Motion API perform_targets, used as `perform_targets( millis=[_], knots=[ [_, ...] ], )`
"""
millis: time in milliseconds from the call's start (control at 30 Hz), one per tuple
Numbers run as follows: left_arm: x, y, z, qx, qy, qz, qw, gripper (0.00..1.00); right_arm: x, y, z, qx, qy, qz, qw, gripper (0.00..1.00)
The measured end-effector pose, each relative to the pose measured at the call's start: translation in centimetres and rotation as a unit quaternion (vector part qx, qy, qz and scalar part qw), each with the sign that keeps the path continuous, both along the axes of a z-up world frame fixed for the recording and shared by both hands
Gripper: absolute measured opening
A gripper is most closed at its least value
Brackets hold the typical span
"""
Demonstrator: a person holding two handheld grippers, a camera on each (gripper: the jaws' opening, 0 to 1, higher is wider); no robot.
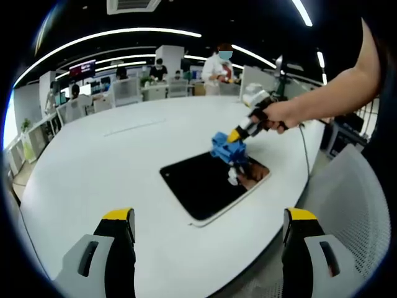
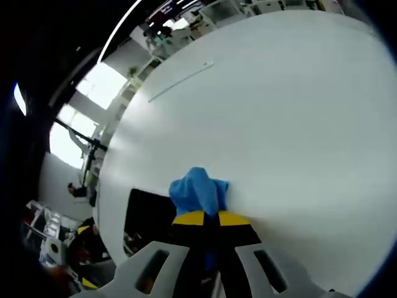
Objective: Wipe the mirror surface with the cleaning cloth until all visible marks leave the cleaned area.
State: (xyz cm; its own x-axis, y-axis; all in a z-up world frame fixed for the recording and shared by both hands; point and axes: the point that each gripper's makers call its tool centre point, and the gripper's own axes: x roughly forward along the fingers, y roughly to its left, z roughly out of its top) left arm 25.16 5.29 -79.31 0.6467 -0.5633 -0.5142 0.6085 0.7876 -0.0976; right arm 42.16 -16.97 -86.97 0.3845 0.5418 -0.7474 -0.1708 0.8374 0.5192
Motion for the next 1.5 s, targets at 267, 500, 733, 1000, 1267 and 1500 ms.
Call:
perform_targets(
  millis=[267,500,733,1000,1267,1500],
  knots=[
    [0.0,0.0,-0.2,0.005,0.001,0.0,1.0,1.0,0.0,-0.3,1.1,0.016,-0.024,0.001,0.9996,0.01],
    [0.0,-0.1,-0.1,0.004,0.001,0.001,1.0,1.0,0.4,-0.5,3.2,0.032,-0.039,-0.007,0.9987,0.01],
    [0.1,0.1,-0.2,0.005,-0.002,0.001,1.0,1.0,-0.1,-2.1,4.3,0.024,-0.061,-0.019,0.9977,0.01],
    [0.0,-0.2,-0.1,0.007,-0.004,-0.005,1.0,1.0,-1.0,-5.6,5.2,0.024,-0.067,-0.054,0.996,0.01],
    [-0.1,-0.3,-0.1,0.013,-0.008,-0.011,0.9998,1.0,-2.3,-9.1,5.1,0.006,-0.053,-0.094,0.9942,0.01],
    [-0.4,-0.3,-0.6,0.019,0.001,-0.019,0.9996,1.0,-2.6,-11.7,5.3,-0.018,-0.057,-0.111,0.992,0.01]
  ],
)
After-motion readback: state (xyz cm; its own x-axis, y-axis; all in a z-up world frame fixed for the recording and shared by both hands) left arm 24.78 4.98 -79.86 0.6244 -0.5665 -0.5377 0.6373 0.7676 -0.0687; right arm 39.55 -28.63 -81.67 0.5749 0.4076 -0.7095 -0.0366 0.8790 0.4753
